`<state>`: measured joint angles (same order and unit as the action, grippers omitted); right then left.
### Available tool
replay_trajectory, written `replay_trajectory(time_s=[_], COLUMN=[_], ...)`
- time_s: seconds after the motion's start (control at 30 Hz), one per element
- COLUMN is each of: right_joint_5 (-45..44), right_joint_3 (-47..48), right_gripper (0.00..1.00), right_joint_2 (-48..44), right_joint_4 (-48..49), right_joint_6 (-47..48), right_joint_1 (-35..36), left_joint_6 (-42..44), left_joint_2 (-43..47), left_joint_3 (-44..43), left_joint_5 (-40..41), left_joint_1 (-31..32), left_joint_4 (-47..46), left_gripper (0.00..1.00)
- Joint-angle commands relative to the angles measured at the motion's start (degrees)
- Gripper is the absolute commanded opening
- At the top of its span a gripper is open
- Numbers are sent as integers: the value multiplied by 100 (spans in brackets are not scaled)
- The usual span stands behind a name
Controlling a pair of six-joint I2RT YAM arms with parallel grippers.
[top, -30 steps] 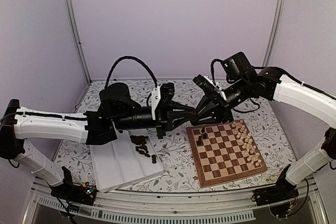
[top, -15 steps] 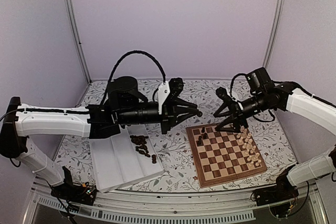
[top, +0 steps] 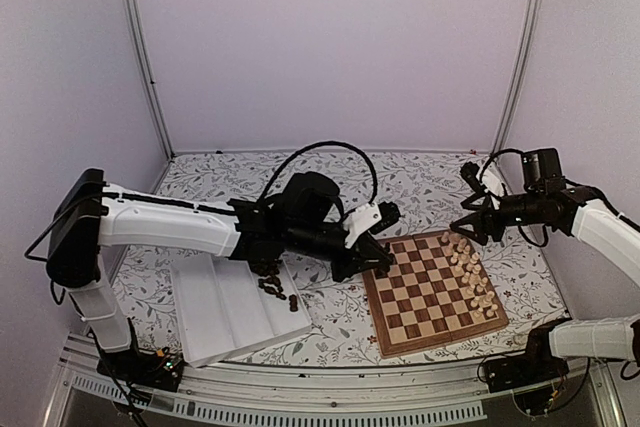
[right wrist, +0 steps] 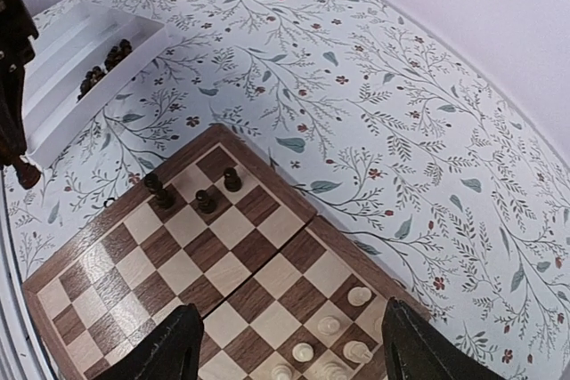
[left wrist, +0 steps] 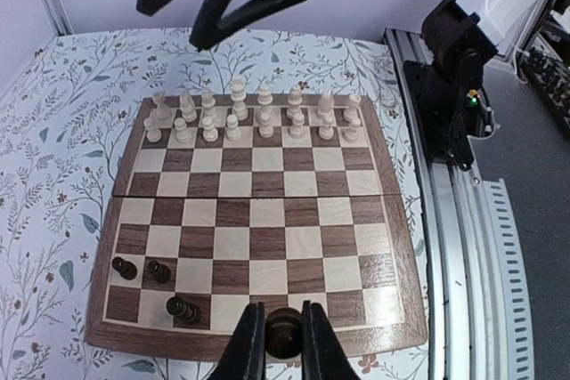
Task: Set up the chess pieces on the board
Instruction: Place the chess piece on the chessboard.
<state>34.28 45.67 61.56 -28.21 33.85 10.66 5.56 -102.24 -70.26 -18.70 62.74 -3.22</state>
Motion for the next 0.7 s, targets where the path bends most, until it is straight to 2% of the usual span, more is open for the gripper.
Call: replay_trajectory(time_s=[0.0,0.67], right_joint_5=[-774,-897], right_joint_3=[-118,-172], right_gripper=[72,72], right_joint_2=[-9,137], right_joint_4=[542,634], right_joint_6=[-296,-229], right_joint_1=[-42,-44], left_joint_6=[-82,129], left_joint_2=[-247,-1340], left_joint_3=[-312,-1005], left_joint_5=[-49,-12], left_joint_1=[10,391], left_joint_4=[305,992], left_gripper=[9,9])
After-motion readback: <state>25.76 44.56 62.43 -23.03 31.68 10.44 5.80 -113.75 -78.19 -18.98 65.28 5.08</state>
